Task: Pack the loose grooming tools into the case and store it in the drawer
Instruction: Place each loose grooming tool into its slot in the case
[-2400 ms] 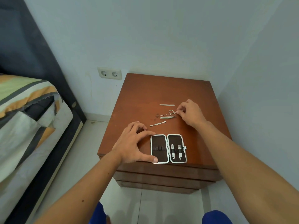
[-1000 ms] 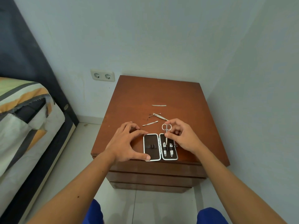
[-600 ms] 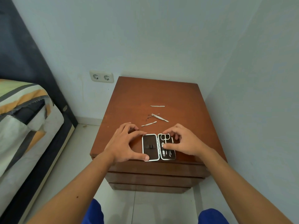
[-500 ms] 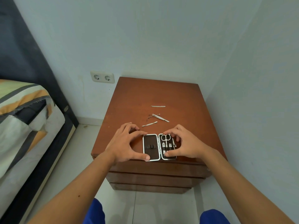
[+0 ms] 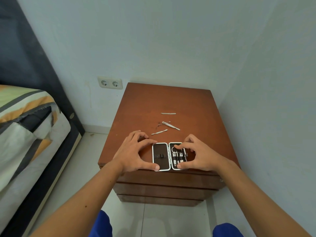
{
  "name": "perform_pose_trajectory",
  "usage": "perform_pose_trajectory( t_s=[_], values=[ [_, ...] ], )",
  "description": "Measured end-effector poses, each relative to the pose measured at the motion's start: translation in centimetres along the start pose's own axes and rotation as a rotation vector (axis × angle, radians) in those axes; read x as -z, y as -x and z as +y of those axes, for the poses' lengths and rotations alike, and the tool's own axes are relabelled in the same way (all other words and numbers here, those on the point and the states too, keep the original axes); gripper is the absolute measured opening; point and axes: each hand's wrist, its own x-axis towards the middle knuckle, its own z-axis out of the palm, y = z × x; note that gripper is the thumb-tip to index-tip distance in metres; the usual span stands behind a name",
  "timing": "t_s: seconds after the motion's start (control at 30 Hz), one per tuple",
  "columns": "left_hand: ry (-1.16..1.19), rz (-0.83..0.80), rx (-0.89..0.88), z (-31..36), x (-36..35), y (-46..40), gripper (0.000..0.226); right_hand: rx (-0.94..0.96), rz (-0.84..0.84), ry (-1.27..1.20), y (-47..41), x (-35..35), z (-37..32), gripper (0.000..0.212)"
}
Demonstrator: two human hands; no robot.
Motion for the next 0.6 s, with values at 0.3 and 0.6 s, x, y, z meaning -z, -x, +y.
perform_pose_trajectory(
  t_s=[0.3,0.6],
  values=[
    [0.007,0.009,-0.003,-0.1,-0.1,-0.1,0.104,-0.047,0.155,-0.116,-1.7,0.8,0.0,0.043],
    [0.0,-0.043,-0.015,-0.3,0.2,0.3,0.114,-0.174,0.473,-0.062,-9.7,-0.1,-0.3,0.01]
  ],
)
